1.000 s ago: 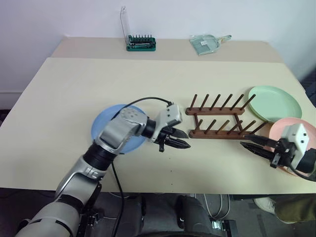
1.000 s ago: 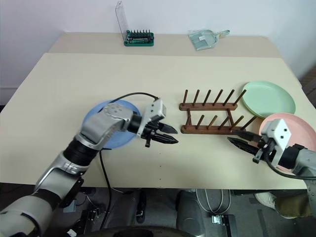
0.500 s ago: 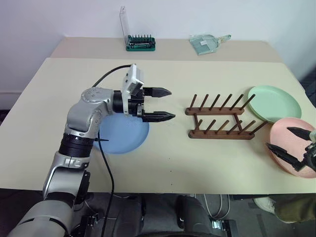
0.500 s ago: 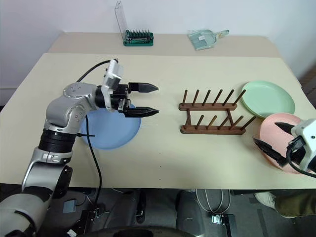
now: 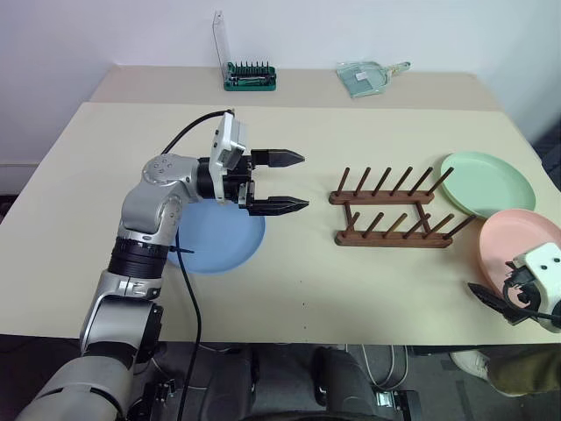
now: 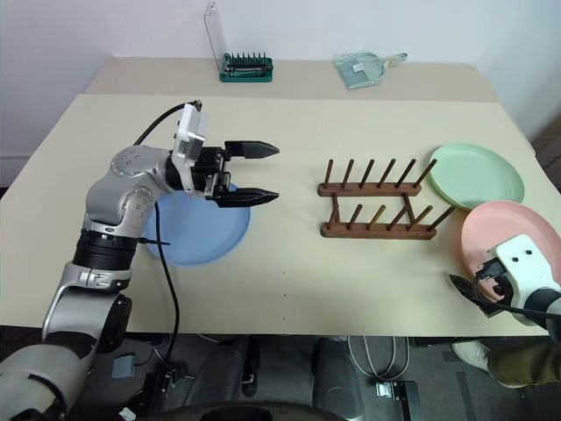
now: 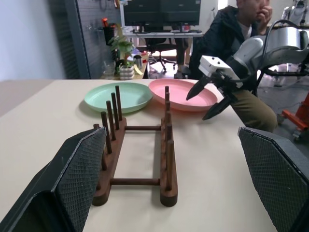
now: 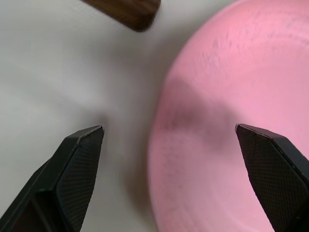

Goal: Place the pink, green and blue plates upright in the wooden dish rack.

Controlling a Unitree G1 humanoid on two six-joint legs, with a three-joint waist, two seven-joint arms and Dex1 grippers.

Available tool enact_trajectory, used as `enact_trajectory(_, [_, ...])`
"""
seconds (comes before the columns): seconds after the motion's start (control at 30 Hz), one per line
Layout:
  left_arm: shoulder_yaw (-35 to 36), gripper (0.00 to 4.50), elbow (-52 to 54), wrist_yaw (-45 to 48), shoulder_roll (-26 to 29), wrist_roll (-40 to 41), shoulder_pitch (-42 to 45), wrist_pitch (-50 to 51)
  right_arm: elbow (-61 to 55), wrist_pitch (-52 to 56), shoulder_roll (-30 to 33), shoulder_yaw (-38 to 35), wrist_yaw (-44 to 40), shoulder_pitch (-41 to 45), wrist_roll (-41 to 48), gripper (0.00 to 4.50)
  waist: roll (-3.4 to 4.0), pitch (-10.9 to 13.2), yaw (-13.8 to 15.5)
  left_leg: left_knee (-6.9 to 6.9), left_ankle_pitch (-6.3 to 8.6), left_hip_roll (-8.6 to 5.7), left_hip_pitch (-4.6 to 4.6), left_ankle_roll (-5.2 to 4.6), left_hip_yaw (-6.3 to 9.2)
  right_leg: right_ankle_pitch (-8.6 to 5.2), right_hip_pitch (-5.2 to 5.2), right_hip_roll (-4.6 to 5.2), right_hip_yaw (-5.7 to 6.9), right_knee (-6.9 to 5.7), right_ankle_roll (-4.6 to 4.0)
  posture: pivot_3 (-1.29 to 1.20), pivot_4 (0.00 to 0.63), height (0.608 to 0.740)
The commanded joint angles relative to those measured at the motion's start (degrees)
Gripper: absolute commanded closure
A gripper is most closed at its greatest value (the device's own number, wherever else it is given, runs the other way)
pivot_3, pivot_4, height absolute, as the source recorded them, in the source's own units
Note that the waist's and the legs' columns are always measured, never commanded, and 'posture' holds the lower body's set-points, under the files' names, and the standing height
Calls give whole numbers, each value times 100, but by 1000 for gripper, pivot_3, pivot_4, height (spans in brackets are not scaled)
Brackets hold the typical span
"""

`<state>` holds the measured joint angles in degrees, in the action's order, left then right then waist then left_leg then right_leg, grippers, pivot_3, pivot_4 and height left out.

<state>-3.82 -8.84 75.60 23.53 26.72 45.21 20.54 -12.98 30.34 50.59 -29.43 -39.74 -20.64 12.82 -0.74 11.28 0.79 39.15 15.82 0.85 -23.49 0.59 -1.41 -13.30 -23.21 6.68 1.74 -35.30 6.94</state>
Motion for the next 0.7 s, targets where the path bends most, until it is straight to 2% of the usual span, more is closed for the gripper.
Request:
enact_trajectory(0.03, [27, 0, 181, -26, 17, 53, 59, -103, 103, 19, -18, 15, 196, 124, -198, 562, 0, 0, -4, 0, 0, 0, 0, 0, 0, 0, 1, 0, 0, 0, 1, 0, 150, 740])
enact_trajectory(0.1, [21, 0, 197, -32, 27, 53, 50, -95, 130, 50, 2, 22, 233, 168, -264, 1303, 0, 0, -4, 0, 0, 0, 0, 0, 0, 1, 0, 0, -1, 0, 1, 0, 150, 740])
enact_trajectory(0.3, [-9, 0, 215, -38, 26, 49, 37, -85, -61, 213, 43, -88, 207, 128, -326, 4404, -1, 0, -4, 0, 0, 0, 0, 0, 0, 1, 1, 0, 0, 0, 1, 0, 150, 740])
enact_trajectory(0.5, [6, 0, 101, -28, -6, 44, 96, -123, -606, 785, 150, -544, -111, 110, 21, 4463, 0, -1, -5, -1, 0, 1, 0, 0, 2, 1, 0, -2, 0, -1, 2, 0, 150, 740])
enact_trajectory(0.7, [44, 0, 94, -79, -84, 81, 94, -148, -855, 1256, 425, -1084, -317, 546, 313, 4463, 0, -1, -3, -1, 0, 1, 0, 0, 1, 1, 0, -2, 0, 0, 2, 0, 150, 740])
